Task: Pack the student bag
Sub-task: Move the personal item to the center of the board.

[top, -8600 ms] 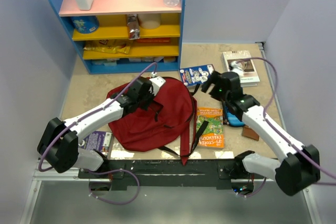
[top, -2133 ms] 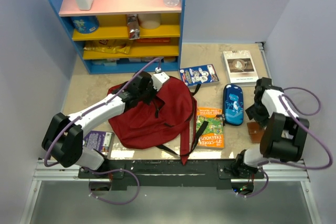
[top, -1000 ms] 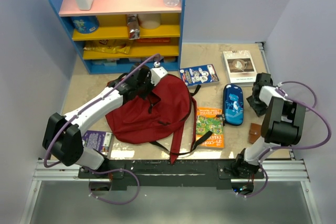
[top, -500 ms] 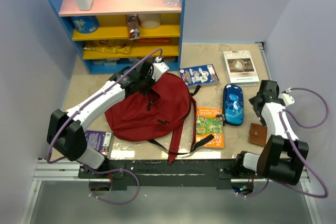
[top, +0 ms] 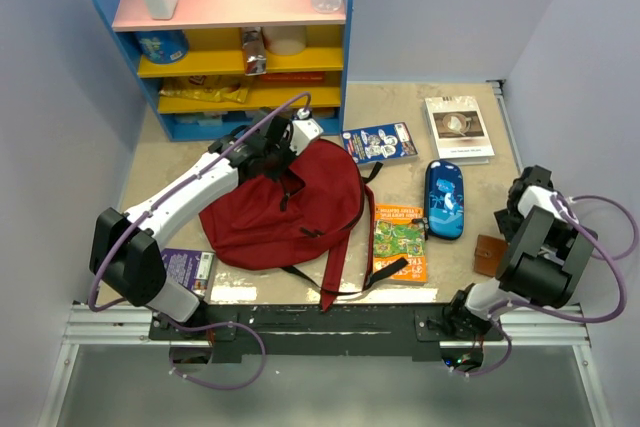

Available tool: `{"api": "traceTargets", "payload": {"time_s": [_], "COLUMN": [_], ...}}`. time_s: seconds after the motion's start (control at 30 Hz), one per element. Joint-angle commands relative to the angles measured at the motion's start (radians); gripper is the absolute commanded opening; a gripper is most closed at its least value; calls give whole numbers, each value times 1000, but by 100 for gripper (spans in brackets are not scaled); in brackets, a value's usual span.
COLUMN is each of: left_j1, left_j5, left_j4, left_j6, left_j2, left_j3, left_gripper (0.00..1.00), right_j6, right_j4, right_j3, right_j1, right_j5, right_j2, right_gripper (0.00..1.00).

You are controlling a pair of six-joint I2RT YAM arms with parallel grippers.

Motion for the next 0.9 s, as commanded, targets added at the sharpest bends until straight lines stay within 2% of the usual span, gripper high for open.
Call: {"api": "traceTargets", "payload": {"time_s": [0.0, 0.2, 0.4, 0.43, 0.53, 0.73, 0.87], "left_j1": [3, 3, 3, 3, 3, 3, 3], "left_j5": [16, 20, 22, 22, 19, 28, 27], "left_j4": [59, 56, 47, 47, 56, 82, 104], "left_j6": [25, 26, 29, 26, 25, 9, 3], "left_j2": [-19, -7, 4, 1, -8, -36, -53], "left_j3": [30, 46, 73, 71, 59, 30, 5], "left_gripper": [0, 0, 0, 0, 0, 0, 0], "right_j6": [13, 31, 25, 2, 2, 8, 57], "right_j4": [27, 45, 82, 86, 74, 8, -44], "right_j3": [-10, -68, -145, -168, -205, -220, -225], "right_j1": [-64, -73, -67, -62, -30, 63, 187], "right_j5": [31, 2, -118, -133, -184, -207, -215], "right_j2": [-29, -17, -118, -127, -193, -316, -377], "right_gripper": [94, 87, 77, 68, 56, 55, 50]}}
